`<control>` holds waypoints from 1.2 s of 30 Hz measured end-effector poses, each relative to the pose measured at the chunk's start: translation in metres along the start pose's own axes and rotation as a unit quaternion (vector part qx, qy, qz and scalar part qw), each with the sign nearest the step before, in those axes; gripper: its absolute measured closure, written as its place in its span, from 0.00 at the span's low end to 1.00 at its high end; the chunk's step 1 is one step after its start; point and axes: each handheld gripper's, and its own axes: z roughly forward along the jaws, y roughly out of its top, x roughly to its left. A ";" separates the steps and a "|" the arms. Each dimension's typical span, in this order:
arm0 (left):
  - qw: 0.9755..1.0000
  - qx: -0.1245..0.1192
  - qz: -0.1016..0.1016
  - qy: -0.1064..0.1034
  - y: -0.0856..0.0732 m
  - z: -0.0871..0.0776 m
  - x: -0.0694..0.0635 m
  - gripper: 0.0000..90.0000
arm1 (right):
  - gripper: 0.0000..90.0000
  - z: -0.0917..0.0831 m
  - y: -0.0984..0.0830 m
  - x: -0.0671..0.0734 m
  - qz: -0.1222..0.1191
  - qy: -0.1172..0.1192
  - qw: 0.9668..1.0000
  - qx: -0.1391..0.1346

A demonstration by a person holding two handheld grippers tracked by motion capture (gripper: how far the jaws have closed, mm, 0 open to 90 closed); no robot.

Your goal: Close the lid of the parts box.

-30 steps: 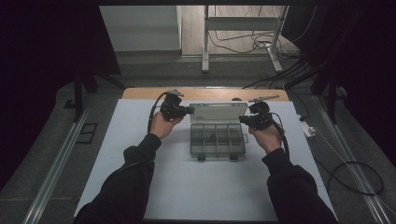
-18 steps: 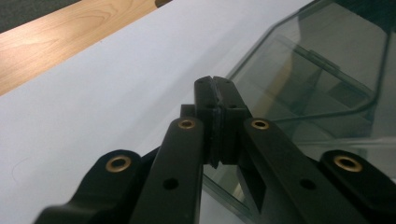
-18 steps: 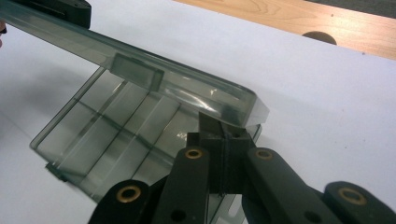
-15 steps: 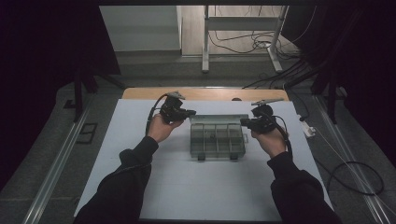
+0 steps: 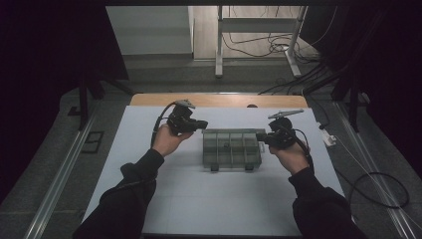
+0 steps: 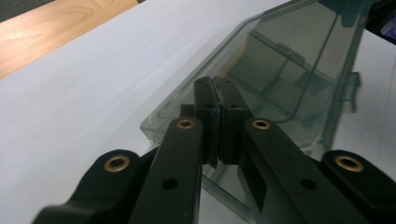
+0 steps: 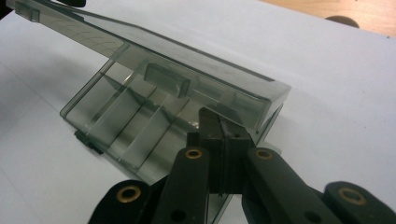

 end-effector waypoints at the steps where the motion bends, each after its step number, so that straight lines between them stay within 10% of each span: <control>1: 1.000 0.000 -0.001 -0.001 0.000 -0.001 -0.001 0.98 | 0.99 -0.001 -0.001 0.000 -0.001 0.001 1.000 0.000; 36: 1.000 0.015 -0.008 -0.021 -0.030 -0.003 -0.035 0.98 | 0.99 -0.003 -0.042 0.015 -0.028 0.022 0.998 0.048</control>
